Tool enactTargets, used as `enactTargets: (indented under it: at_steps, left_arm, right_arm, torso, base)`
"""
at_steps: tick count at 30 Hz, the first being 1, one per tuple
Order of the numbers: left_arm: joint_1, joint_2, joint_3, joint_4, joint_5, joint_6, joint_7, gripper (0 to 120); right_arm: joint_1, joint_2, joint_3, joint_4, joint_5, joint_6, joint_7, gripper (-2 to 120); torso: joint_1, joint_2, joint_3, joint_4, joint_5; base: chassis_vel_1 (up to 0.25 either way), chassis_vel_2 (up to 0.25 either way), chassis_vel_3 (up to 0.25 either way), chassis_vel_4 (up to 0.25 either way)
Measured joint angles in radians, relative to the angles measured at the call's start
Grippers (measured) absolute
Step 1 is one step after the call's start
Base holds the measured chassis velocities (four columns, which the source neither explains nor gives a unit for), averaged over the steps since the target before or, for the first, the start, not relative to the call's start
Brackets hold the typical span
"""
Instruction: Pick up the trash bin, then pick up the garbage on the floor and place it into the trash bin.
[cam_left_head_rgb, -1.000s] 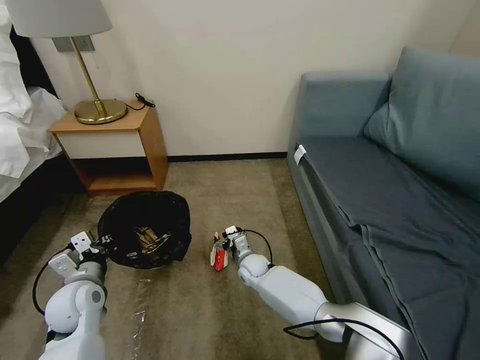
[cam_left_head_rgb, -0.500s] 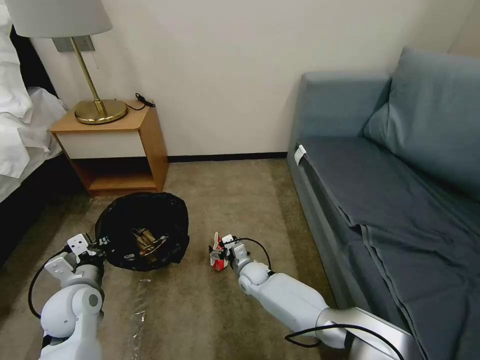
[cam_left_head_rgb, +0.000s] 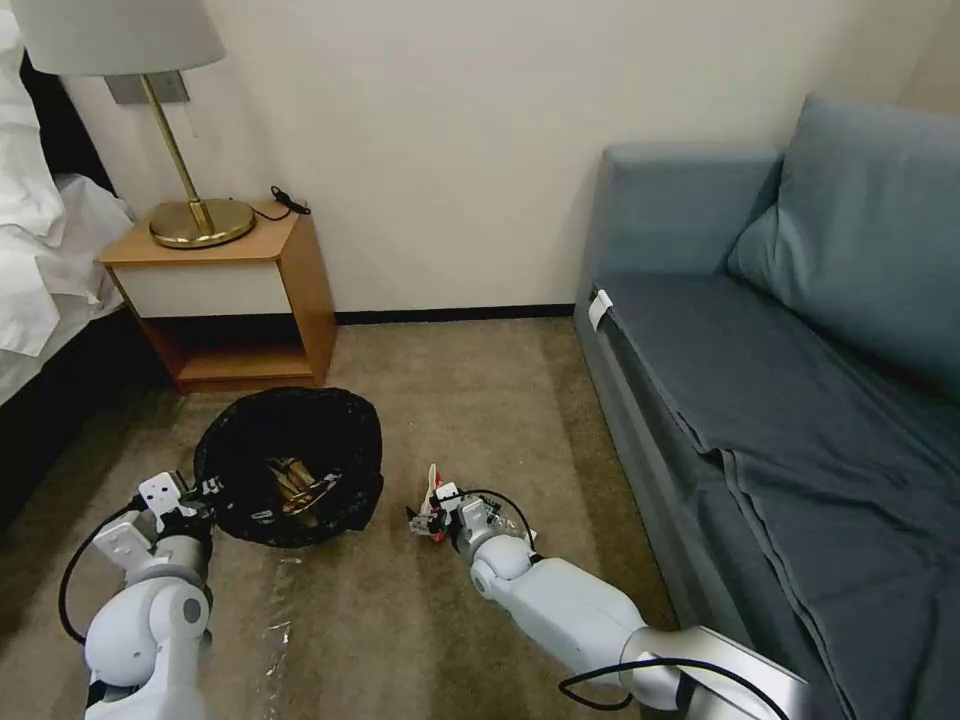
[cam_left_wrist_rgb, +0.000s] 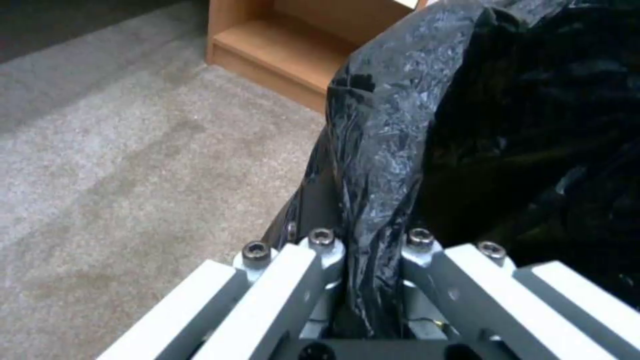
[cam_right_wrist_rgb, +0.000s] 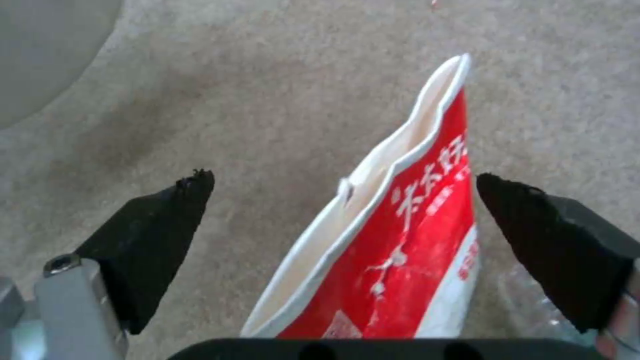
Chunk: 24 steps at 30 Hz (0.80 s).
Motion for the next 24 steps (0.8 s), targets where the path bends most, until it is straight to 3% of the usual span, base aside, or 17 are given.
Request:
enactTargets:
  at_steps: [18,24]
  left_arm:
    - [0.017,-0.006,0.001,-0.016,0.014,-0.012,0.002,3]
    - [0.017,-0.004,-0.001,-0.017,0.013,-0.015,0.004,3]
  right_arm:
    - [-0.013,0.051,0.044,-0.123,-0.011,0.045,-0.084,98]
    - [-0.013,0.046,0.058,-0.143,-0.025,0.066,-0.096,76]
  torso:
    - [0.0,0.0,0.0,0.0,0.0]
    - [0.0,0.0,0.0,0.0,0.0001]
  base:
    - [0.0,0.0,0.0,0.0]
    - [0.0,0.0,0.0,0.0]
